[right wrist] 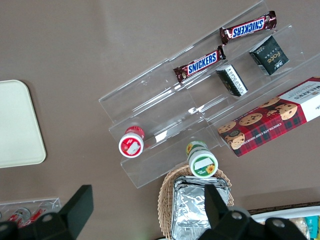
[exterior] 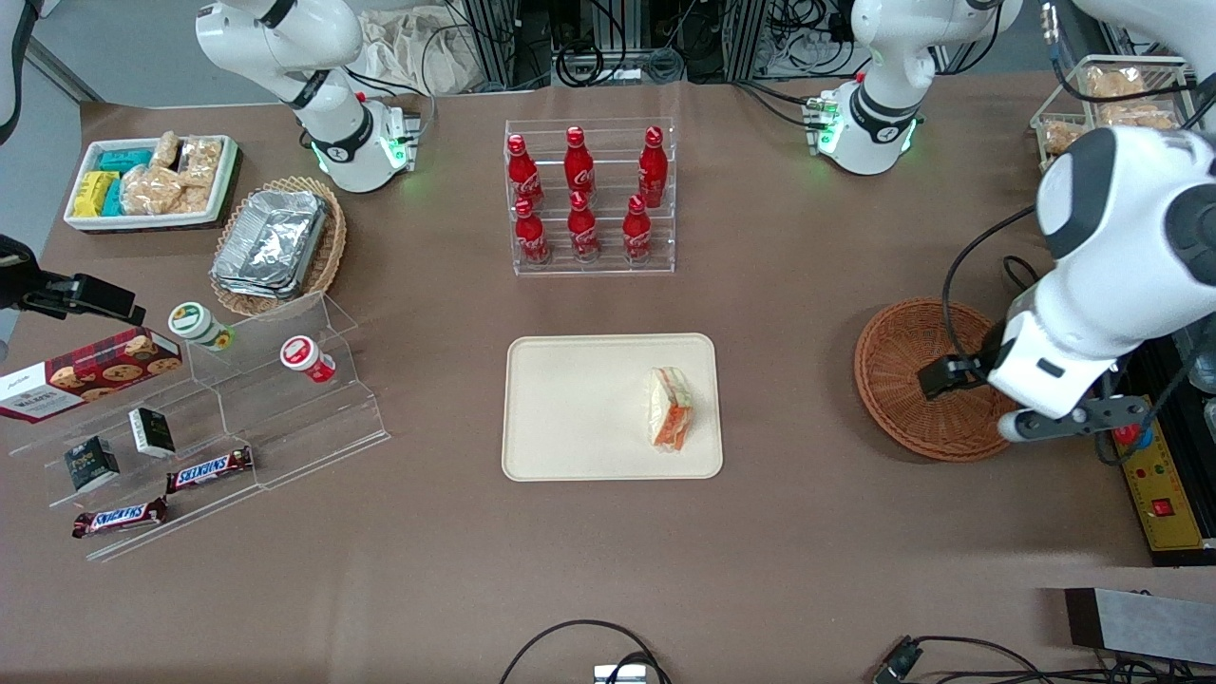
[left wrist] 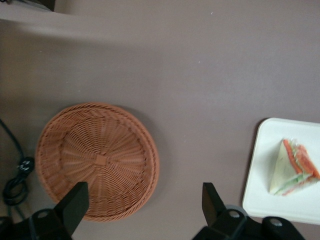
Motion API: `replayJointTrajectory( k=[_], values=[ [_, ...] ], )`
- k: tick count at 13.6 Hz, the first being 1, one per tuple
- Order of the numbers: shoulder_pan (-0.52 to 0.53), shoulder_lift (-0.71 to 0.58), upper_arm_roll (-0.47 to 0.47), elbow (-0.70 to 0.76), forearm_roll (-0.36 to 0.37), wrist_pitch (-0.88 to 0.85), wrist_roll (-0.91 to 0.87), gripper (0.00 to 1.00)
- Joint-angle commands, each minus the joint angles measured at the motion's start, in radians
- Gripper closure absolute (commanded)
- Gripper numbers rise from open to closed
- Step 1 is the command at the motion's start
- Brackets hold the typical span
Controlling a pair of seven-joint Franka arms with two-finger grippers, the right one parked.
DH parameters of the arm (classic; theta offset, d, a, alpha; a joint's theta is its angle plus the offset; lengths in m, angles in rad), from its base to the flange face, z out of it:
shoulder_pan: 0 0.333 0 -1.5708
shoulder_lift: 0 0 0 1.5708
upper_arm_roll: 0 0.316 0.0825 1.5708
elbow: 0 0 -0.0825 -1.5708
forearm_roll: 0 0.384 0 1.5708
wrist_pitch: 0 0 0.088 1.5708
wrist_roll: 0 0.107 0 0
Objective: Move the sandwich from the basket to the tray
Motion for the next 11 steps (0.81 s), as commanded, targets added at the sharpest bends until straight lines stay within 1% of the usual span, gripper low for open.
replayJointTrajectory(
  k=[1,3,6,8,11],
  values=[
    [-0.020,-0.091,0.076,-0.046,-0.038,-0.039,0.097,0.00],
    [-0.019,-0.131,0.116,-0.047,-0.038,-0.087,0.163,0.00],
    [-0.019,-0.183,0.192,-0.043,-0.035,-0.170,0.307,0.00],
    [-0.019,-0.212,0.206,-0.029,-0.018,-0.242,0.378,0.00],
    [-0.019,-0.247,0.206,-0.011,-0.004,-0.320,0.386,0.00]
  ],
)
